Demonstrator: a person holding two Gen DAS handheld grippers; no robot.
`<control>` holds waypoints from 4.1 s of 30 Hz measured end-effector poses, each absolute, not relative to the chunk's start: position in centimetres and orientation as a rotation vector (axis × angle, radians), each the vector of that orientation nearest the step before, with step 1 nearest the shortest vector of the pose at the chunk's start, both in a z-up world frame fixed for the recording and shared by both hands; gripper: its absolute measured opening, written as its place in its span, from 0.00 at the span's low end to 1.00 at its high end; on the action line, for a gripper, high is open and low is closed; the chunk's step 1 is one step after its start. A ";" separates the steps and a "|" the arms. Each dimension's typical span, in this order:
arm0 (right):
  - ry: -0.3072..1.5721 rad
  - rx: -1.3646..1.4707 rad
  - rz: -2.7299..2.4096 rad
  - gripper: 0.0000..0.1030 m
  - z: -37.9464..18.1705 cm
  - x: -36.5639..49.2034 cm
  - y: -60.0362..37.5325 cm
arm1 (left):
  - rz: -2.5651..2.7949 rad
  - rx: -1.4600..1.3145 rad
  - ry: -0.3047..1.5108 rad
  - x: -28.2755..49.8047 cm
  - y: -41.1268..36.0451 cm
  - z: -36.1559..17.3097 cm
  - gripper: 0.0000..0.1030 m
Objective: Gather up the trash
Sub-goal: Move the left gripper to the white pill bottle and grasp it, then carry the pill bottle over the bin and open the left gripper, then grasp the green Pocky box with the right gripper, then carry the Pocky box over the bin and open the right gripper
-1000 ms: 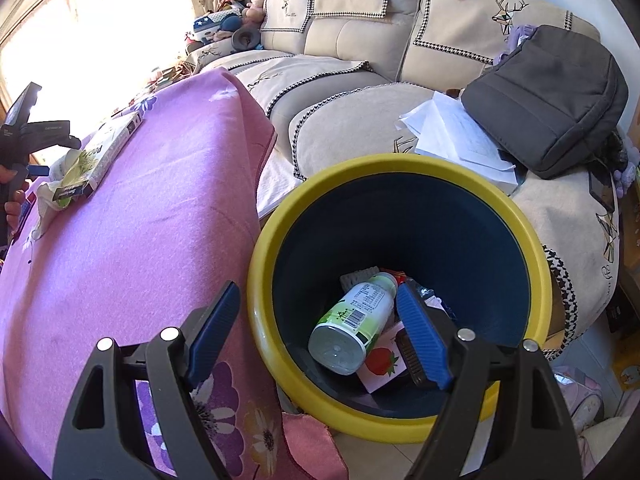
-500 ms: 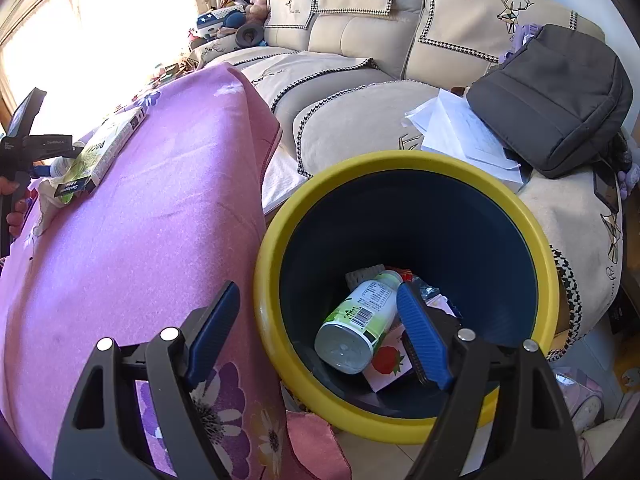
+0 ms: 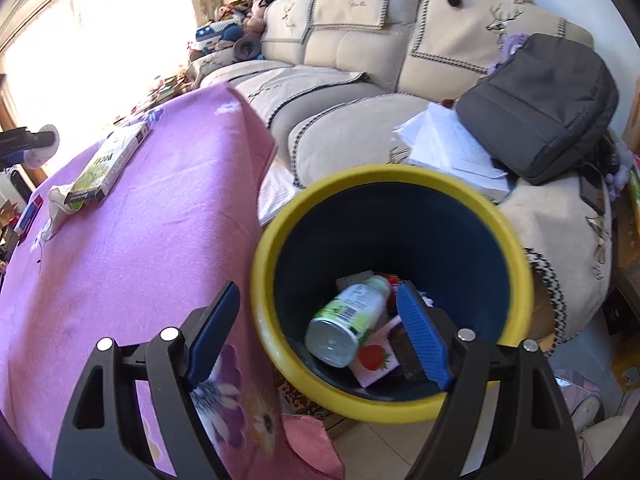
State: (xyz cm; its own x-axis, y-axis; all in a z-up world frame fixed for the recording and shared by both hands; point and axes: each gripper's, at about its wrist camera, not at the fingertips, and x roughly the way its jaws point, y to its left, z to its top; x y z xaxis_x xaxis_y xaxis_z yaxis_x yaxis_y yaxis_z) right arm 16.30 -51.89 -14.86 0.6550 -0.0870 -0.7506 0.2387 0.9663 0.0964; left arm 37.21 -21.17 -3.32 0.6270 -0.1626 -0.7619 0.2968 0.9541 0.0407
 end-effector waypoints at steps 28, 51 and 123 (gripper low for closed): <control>0.777 0.316 -0.419 0.76 -13.3 5.4 -59.7 | -0.805 0.359 1.151 29.0 -57.0 -17.3 0.87; 0.772 0.207 -0.012 0.76 -9.3 18.0 -44.2 | -0.376 0.045 0.751 19.7 -19.5 -5.0 0.94; 0.989 0.207 -0.241 0.71 -11.7 22.3 -51.4 | -0.286 0.009 0.716 16.6 -12.2 -6.8 0.95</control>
State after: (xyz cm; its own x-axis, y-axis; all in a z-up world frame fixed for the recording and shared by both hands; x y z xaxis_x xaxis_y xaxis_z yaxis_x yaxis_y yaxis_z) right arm 22.31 -51.36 -11.71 0.5268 -0.1063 -0.8433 0.2929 0.9541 0.0627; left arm 16.61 -12.15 -6.76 0.7169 -0.2555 -0.6487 0.2619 0.9610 -0.0890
